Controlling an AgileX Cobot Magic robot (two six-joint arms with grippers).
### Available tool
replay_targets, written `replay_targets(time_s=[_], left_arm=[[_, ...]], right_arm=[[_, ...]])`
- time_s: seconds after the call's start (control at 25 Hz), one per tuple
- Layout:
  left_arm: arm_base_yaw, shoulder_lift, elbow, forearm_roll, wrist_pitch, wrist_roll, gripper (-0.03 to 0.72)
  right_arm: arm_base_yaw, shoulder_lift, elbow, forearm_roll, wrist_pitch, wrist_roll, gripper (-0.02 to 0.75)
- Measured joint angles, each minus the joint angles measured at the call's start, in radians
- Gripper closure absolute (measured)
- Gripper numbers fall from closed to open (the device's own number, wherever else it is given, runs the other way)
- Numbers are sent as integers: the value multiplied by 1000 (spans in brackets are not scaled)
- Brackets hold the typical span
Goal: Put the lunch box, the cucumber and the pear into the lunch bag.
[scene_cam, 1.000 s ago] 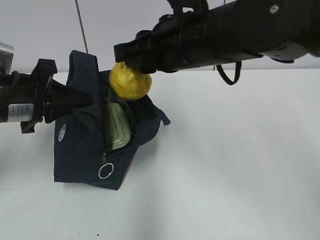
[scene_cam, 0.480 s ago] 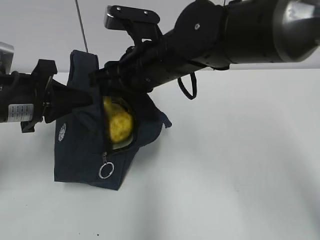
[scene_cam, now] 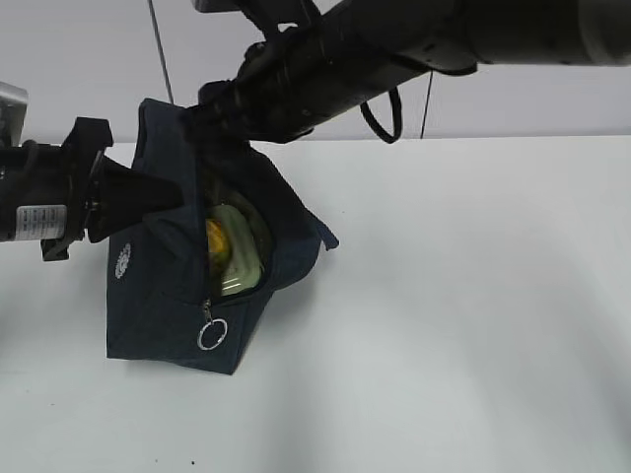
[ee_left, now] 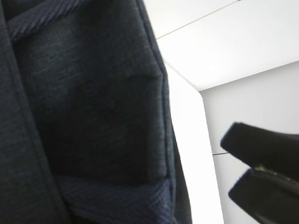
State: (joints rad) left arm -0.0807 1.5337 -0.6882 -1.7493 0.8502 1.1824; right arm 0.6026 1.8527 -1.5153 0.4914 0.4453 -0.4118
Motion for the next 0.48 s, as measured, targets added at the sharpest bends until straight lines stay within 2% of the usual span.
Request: replay_targets(time_s=[0.48], left_arm=[[0, 0, 0, 0, -1, 2, 707]], right_arm=[[-196, -20, -10, -26, 324, 98, 303]])
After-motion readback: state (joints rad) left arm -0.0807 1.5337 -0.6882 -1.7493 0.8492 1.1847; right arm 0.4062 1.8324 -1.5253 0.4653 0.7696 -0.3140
